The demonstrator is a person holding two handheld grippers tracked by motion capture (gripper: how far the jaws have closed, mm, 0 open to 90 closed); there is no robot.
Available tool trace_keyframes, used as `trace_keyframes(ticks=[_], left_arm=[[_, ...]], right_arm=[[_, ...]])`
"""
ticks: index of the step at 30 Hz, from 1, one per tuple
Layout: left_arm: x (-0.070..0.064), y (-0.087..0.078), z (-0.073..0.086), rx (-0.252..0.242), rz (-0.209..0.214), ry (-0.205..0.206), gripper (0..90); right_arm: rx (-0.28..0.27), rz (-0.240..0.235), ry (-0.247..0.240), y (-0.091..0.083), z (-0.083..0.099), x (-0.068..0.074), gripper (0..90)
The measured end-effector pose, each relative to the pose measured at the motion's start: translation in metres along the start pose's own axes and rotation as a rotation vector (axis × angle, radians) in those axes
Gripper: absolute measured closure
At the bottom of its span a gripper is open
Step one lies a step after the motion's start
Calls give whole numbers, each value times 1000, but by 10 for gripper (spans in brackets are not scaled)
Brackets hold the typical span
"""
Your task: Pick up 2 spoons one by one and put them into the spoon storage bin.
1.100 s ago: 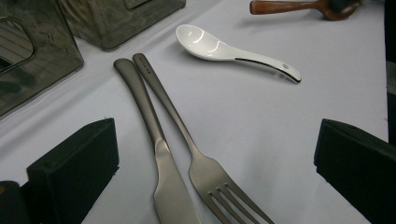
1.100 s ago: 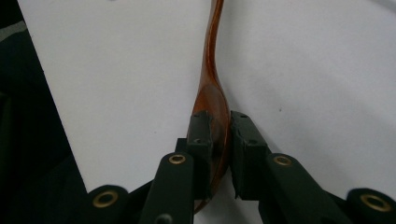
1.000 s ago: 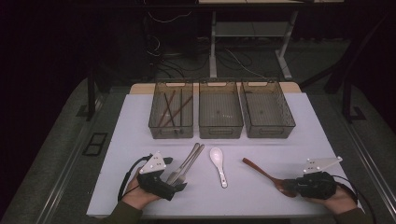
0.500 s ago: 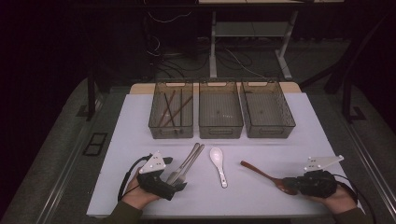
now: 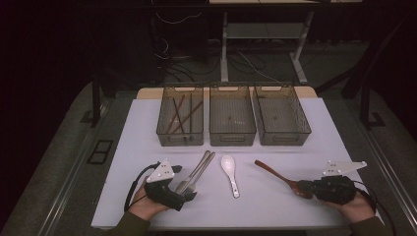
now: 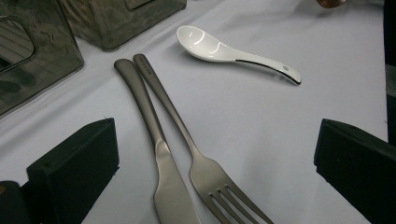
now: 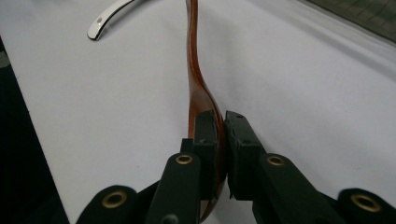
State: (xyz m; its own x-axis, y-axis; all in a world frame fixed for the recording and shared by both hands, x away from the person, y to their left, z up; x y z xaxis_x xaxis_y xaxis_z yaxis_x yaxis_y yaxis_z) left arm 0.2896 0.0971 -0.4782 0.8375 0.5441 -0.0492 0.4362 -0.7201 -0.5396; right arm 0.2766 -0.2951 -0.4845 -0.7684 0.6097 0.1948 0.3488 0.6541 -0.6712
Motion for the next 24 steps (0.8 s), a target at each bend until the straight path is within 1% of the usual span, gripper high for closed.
trace_keyframes(ticks=[5,6,7,15,24], left_arm=[[0,0,0,0,2,1,0],[0,0,0,0,2,1,0],[0,0,0,0,3,2,0],[0,0,0,-4,5,2,0],[-1,1,-1,-5,6,-3,0]], right_arm=[[-20,7,-2,-2,-6,-1,828],[-22,8,9,-2,-7,0,828],[-28,9,1,-2,-9,-1,828],[-46,15,-4,-1,-19,-2,829],[-77,26,7,-2,-33,-5,828]])
Point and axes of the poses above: each handheld gripper's, and its own axes: y roughly forward along the jaws, z roughly out of its underside, x roughly to its left, the point moved 8 cm from there along y, roughly forward along the jaws, and after that the axes turned 3 degrees about -z, right-handed, at the moved point
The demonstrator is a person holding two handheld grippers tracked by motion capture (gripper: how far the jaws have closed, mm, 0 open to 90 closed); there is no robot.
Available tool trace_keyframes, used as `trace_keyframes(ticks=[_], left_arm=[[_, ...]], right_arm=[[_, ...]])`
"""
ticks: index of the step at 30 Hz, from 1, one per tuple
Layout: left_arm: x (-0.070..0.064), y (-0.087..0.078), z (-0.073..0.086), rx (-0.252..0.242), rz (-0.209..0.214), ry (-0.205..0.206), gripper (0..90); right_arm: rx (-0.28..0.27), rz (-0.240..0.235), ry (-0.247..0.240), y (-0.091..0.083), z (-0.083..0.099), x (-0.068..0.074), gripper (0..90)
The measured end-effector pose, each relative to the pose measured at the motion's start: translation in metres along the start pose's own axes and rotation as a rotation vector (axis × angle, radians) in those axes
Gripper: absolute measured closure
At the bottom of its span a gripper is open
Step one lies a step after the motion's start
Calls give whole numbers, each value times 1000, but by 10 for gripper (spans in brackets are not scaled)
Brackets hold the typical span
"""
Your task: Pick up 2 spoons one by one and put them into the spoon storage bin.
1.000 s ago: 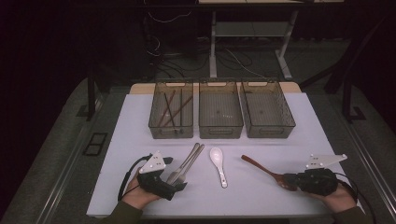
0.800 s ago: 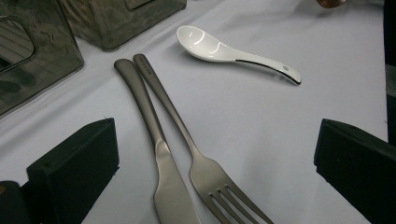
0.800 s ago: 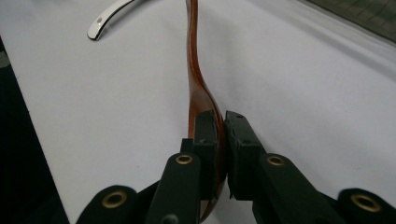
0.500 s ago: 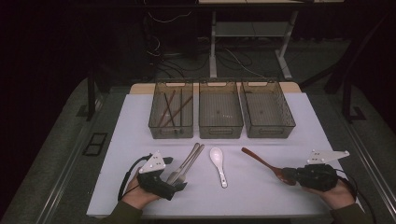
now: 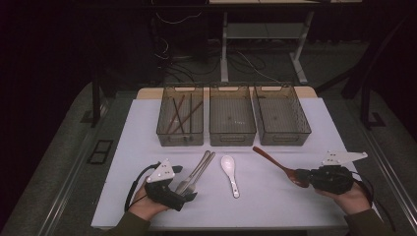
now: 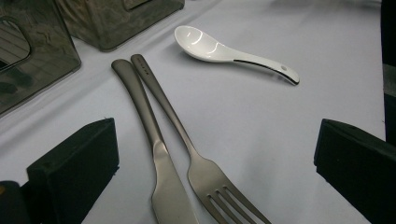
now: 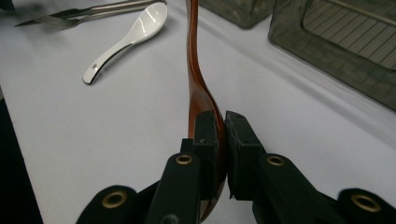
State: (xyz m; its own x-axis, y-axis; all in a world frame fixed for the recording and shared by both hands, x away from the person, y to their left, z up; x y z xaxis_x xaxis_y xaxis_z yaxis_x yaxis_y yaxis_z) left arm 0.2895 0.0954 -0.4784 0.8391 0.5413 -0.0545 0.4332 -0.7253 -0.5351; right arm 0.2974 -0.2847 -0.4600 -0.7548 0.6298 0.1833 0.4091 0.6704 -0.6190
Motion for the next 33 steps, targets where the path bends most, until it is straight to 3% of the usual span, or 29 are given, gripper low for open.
trace_keyframes(ticks=[19,33], left_arm=[[0,0,0,4,2,0,0],[0,0,0,3,2,2,0]], right_arm=[[-43,30,-2,-5,-20,-6,828],[-65,49,-10,3,-41,-13,828]])
Point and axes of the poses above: each handheld gripper's, and its own axes: y roughly forward along the jaws, z roughly out of its underside, x roughly to its left, the point moved 8 cm from there along y, roughly forward along the jaws, and after that the axes turned 3 degrees about -z, right-handed, at the moved point
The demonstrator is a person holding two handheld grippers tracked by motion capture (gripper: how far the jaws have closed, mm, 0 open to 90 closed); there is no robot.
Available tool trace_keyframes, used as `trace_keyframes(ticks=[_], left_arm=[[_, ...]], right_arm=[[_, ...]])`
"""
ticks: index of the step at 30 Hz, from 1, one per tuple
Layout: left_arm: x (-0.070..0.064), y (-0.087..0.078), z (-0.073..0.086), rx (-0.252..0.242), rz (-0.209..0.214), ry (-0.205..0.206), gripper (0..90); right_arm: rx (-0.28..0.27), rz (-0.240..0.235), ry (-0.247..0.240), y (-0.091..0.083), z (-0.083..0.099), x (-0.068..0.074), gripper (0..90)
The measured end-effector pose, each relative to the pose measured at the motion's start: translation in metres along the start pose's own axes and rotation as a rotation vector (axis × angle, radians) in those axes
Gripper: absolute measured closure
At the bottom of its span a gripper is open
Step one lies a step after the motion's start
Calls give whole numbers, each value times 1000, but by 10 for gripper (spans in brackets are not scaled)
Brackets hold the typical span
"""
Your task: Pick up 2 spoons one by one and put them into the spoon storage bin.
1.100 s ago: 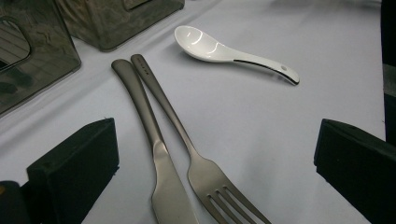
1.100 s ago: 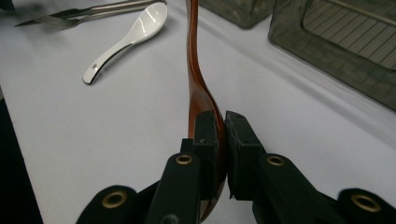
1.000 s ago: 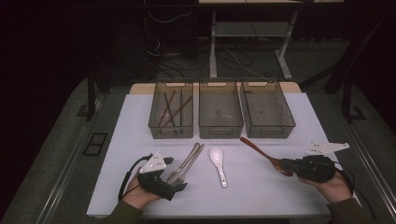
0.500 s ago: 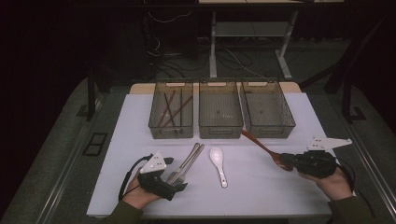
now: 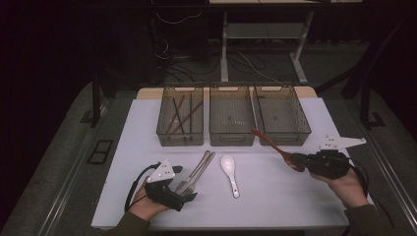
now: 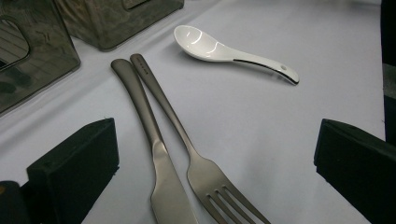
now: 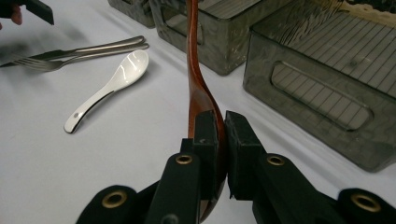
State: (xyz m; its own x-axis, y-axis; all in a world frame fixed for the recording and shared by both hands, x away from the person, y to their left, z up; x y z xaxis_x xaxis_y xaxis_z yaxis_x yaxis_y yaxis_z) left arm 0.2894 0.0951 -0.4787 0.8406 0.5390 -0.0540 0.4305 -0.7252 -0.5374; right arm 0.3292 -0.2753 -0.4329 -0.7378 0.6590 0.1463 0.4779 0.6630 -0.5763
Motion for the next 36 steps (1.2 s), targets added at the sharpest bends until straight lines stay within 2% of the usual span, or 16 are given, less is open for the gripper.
trace_keyframes(ticks=[36], left_arm=[[0,-1,0,-3,0,0,0]], right_arm=[[-56,37,7,39,-62,-8,828]])
Point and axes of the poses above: each handheld gripper's, and its own axes: y roughly forward along the jaws, z roughly out of its underside, x roughly to its left, the point moved 8 cm from there along y, roughly forward along the jaws, and after that the axes turned 3 degrees about -z, right-handed, at the moved point
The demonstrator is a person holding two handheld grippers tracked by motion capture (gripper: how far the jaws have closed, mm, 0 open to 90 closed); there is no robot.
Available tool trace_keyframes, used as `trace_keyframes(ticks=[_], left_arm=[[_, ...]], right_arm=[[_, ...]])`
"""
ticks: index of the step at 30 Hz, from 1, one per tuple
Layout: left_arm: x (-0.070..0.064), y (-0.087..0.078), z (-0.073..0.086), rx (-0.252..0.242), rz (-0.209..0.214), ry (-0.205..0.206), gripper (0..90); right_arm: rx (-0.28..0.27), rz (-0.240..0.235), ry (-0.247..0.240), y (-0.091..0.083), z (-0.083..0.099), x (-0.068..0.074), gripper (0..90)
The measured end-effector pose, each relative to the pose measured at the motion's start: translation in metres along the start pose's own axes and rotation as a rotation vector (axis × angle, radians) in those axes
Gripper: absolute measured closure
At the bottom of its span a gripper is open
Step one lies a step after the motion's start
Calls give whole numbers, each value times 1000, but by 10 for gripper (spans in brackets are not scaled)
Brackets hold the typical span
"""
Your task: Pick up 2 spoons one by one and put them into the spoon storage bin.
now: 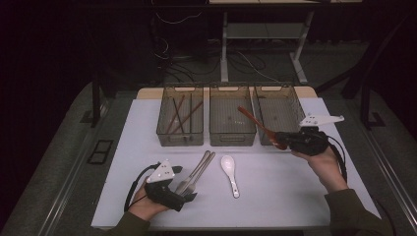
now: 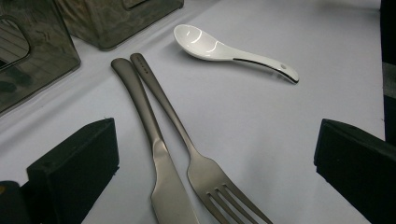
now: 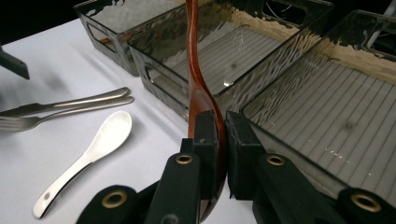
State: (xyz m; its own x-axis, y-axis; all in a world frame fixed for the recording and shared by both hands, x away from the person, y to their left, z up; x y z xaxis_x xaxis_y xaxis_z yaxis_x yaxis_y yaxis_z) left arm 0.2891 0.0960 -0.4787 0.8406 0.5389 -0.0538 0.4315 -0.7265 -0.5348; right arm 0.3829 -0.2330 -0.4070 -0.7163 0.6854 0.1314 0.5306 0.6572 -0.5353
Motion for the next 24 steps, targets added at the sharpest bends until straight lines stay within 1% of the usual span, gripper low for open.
trace_keyframes(ticks=[8,18,20,22,24], left_arm=[[0,-1,0,1,-1,1,0],[1,-1,0,5,-2,-2,0],[1,-1,0,-1,-3,-5,0],[1,-1,0,-1,-3,-5,0],[1,-1,0,0,-2,-5,0]], right_arm=[[-18,10,10,14,-17,-1,828],[-44,23,0,29,-39,-1,828],[-51,24,6,33,-42,-2,828],[-61,21,25,38,-46,-3,828],[-59,26,28,43,-49,-5,828]])
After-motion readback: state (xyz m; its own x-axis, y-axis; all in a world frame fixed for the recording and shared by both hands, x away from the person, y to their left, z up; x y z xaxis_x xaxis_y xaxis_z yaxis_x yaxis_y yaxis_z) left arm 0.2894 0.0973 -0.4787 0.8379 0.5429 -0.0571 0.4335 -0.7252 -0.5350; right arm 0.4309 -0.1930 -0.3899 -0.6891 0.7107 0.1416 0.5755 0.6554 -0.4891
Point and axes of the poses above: each handheld gripper's, and its own axes: y roughly forward along the jaws, z roughly out of its underside, x roughly to its left, the point moved 8 cm from there along y, roughly forward along the jaws, and after that the axes turned 3 degrees about -z, right-handed, at the moved point
